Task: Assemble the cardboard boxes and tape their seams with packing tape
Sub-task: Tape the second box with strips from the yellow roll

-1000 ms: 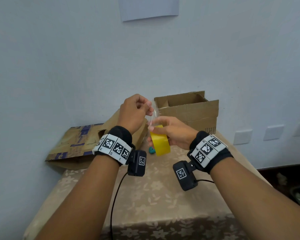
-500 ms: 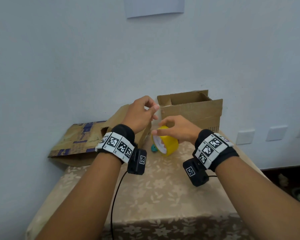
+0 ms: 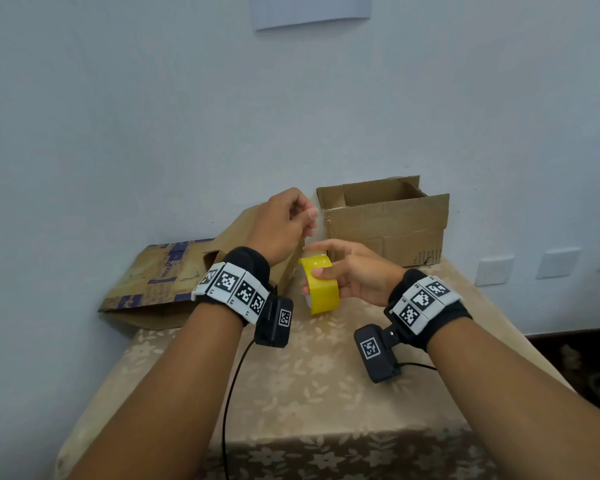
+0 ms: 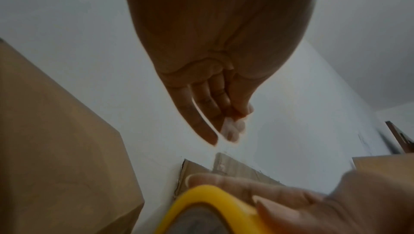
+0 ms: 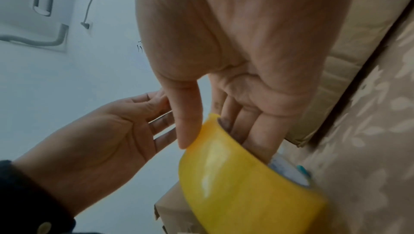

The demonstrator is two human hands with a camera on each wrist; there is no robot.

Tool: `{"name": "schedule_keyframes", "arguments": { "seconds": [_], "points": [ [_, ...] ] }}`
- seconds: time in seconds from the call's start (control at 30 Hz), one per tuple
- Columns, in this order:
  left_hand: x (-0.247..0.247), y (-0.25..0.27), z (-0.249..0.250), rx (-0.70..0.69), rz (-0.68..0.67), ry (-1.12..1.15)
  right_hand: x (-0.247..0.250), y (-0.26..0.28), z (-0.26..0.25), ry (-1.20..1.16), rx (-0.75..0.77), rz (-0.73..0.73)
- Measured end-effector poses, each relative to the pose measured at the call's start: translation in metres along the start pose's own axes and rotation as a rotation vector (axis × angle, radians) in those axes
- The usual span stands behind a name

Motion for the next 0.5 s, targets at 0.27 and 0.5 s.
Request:
{"name": "schedule_keyframes", "arguments": {
  "seconds": [0.27,0.5],
  "points": [
    [0.001,-0.001,0.003,-0.022,0.099,0.06,-0.002,0.004,0.001,0.151,-0.095,0.006],
    [0.001,-0.003,0.001,-0.023,0.11,0.05,0.014,0.002,-0.016,0.515,-0.067,0.211]
  ]
}}
Point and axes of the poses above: each hand's wrist, its own y-axis away from the middle knuckle, its own x-axis out of the back of the hand, z = x × y, the point moved 3 cm from there along -y, towards the middle knuckle, and after that the axes turned 8 degrees about -z, right-handed, at the moved point
